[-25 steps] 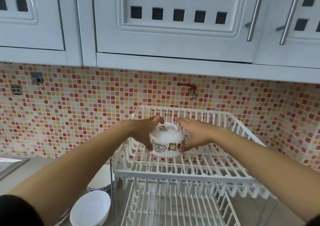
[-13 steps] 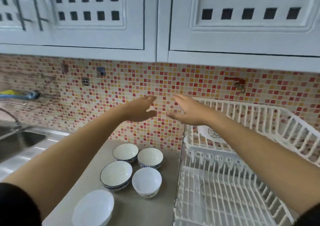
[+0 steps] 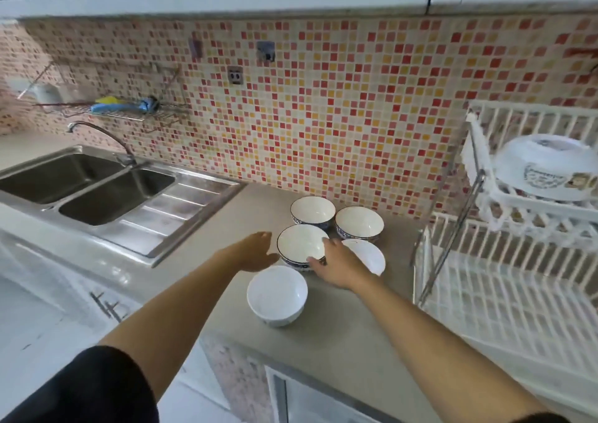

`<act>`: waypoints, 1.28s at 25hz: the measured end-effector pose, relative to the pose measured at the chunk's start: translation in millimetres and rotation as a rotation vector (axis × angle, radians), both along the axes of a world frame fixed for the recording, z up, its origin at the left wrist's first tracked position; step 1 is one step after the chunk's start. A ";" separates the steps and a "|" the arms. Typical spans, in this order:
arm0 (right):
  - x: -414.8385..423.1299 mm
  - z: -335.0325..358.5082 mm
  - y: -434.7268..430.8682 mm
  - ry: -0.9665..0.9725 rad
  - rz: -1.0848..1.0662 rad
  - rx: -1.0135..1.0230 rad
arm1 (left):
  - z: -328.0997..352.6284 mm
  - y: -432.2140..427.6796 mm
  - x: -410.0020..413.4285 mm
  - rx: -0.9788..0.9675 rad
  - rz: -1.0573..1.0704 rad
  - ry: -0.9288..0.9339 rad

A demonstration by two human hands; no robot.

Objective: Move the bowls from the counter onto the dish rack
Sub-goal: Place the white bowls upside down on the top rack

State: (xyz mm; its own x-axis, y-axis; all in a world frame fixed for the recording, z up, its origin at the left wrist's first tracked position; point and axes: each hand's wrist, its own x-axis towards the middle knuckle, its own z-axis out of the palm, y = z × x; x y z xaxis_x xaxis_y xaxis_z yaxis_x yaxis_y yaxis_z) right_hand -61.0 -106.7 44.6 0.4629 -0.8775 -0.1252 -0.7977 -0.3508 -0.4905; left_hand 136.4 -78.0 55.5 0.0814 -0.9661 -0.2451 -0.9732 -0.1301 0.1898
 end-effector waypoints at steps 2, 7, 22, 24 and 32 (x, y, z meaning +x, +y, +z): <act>11.4 -36.3 5.4 0.036 -0.029 0.097 | -35.4 4.3 8.4 0.053 0.103 0.063; 35.0 -106.8 8.0 -0.028 -0.126 0.319 | -109.5 18.3 15.0 0.118 0.376 0.236; 25.0 -87.7 -5.0 -0.584 -0.225 0.504 | -68.4 15.7 12.5 -0.066 0.603 0.661; 21.3 -71.5 3.7 -0.730 -0.221 0.559 | -44.8 19.6 2.6 -0.158 0.614 0.787; -55.3 55.9 43.1 -0.841 -0.318 0.013 | 59.2 7.6 -72.9 -0.389 0.178 0.755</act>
State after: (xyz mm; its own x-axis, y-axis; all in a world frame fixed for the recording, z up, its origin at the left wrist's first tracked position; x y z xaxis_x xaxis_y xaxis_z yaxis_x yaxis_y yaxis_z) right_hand -116.3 -63.6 100.5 0.1414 -0.9807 0.1350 -0.2318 -0.1654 -0.9586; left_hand 63.5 -70.4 114.7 0.1885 -0.9808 0.0508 -0.5398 -0.0603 0.8396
